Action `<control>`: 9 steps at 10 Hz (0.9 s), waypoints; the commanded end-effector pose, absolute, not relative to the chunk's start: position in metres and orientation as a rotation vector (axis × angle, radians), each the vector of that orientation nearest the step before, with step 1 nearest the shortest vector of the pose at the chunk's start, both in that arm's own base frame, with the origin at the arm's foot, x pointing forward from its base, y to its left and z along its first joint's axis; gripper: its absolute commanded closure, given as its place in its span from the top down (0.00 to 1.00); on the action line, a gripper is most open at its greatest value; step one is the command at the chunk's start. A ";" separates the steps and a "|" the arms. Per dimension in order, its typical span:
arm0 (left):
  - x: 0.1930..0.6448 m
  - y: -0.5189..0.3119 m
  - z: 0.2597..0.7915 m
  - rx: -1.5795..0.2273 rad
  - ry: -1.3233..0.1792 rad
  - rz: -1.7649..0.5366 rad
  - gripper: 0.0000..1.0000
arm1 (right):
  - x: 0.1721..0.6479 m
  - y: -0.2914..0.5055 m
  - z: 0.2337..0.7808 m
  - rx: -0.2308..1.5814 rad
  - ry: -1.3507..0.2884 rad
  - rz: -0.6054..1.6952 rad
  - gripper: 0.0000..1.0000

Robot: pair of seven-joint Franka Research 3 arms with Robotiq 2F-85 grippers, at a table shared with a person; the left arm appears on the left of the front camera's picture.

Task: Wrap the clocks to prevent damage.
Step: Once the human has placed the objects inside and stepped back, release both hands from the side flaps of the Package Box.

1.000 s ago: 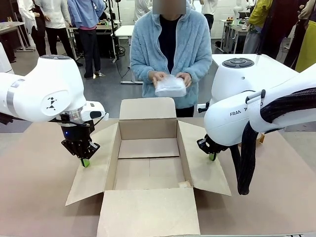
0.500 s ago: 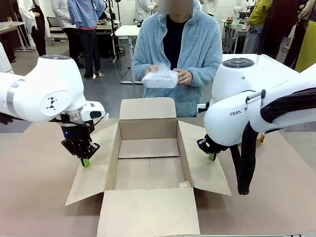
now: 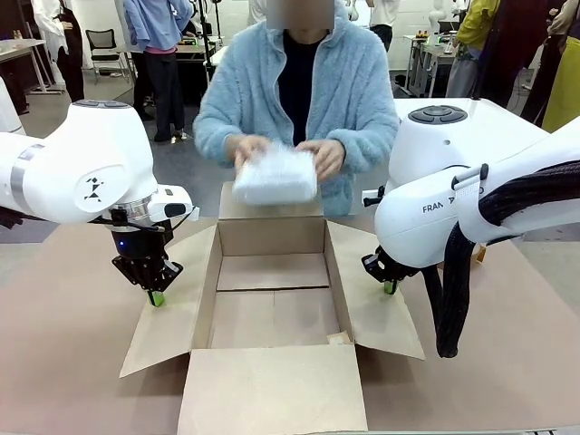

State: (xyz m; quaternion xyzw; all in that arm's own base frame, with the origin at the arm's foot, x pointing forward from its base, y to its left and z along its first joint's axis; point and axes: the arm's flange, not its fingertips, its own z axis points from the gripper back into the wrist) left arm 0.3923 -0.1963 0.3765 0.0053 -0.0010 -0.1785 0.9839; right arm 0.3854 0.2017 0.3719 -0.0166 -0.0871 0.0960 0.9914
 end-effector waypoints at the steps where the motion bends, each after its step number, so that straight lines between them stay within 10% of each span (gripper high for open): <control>1: 0.392 -0.196 0.376 0.015 -0.001 -0.361 0.00 | 0.386 0.201 0.371 -0.036 -0.175 0.186 0.01; 9: 0.392 -0.196 0.376 0.015 -0.001 -0.361 0.00 | 0.386 0.201 0.371 -0.036 -0.175 0.186 0.01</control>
